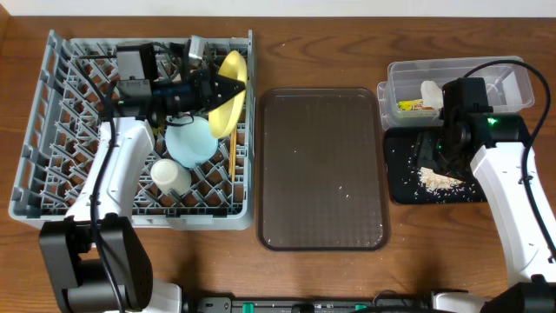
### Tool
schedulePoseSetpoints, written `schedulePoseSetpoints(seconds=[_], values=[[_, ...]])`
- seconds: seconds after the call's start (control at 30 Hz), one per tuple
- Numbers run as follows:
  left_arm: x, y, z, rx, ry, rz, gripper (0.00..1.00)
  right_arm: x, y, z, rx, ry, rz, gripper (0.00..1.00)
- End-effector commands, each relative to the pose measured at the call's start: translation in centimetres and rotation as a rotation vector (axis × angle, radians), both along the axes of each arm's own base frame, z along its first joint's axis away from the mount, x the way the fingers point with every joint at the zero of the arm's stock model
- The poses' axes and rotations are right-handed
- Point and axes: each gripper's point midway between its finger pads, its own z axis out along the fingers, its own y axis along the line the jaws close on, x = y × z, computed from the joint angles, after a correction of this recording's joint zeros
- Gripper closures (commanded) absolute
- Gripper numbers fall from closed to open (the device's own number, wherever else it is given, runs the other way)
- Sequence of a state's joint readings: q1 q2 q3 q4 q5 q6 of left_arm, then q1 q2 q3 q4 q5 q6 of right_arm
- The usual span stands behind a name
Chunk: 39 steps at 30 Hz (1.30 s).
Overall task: Sort waste into correct bins and load items into the dishwasher rack
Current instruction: 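Lift the yellow plate left and stand it upright in the rack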
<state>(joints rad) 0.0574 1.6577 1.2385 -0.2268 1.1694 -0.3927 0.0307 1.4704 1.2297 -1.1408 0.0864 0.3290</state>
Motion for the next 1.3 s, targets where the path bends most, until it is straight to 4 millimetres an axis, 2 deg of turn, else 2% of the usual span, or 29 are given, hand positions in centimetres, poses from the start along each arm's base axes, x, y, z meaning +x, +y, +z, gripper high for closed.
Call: schedulePoseSetpoints(seconds=[0.0,0.2,0.33,0.6,0.73,0.77,0.8,0.83,0.93,1.03,1.1,1.13,1.2,1.27], values=[[-0.5,-0.6,1.7,-0.083,0.007,-0.045,0.94,0.2,-0.3,0.9,-0.011,-0.028,0.000,0.30],[-0.5,-0.8,5.4,-0.132,-0.047,-0.034,0.94,0.2,-0.3,0.9,-0.011,-0.027,0.001,0.30],[-0.6,-0.8,5.8,-0.155,-0.003,-0.017,0.94,0.2,-0.3,0.9,-0.011,-0.027,0.000,0.30],[0.5,0.8,1.5,-0.004,0.064,0.129,0.94,0.2,-0.3,0.9,-0.011,-0.026,0.001,0.30],[0.4,1.3,0.3,0.049,0.073,0.149,0.94,0.2,-0.3,0.9,-0.011,-0.027,0.001,0.30],[0.4,1.4,-0.1,0.065,0.083,0.156,0.86,0.2,-0.3,0.9,-0.011,-0.027,0.001,0.30],[0.3,1.6,-0.6,0.088,0.091,0.166,0.63,0.2,-0.3,0.9,-0.011,-0.027,0.000,0.30],[0.2,1.8,-1.1,0.108,0.096,0.172,0.51,0.2,-0.3,0.9,-0.011,-0.027,0.000,0.30],[-0.1,2.5,-2.5,0.187,0.102,0.187,0.35,0.2,-0.3,0.9,-0.011,-0.027,0.001,0.30],[-0.3,3.7,-4.1,0.298,0.099,0.210,0.24,0.2,-0.3,0.9,-0.011,-0.029,0.001,0.28],[-0.5,4.5,-4.8,0.371,0.094,0.227,0.20,0.4,-0.3,0.9,-0.011,-0.035,0.001,0.27],[-0.6,5.0,-5.0,0.405,0.092,0.238,0.19,0.6,-0.3,1.0,-0.011,-0.046,0.001,0.25],[-0.9,5.7,-5.0,0.464,0.078,0.257,0.18,1.6,0.0,1.2,0.006,-0.088,0.006,0.13],[-1.2,6.4,-4.5,0.511,0.052,0.272,0.17,3.2,1.5,1.7,0.075,-0.151,0.074,0.11]])
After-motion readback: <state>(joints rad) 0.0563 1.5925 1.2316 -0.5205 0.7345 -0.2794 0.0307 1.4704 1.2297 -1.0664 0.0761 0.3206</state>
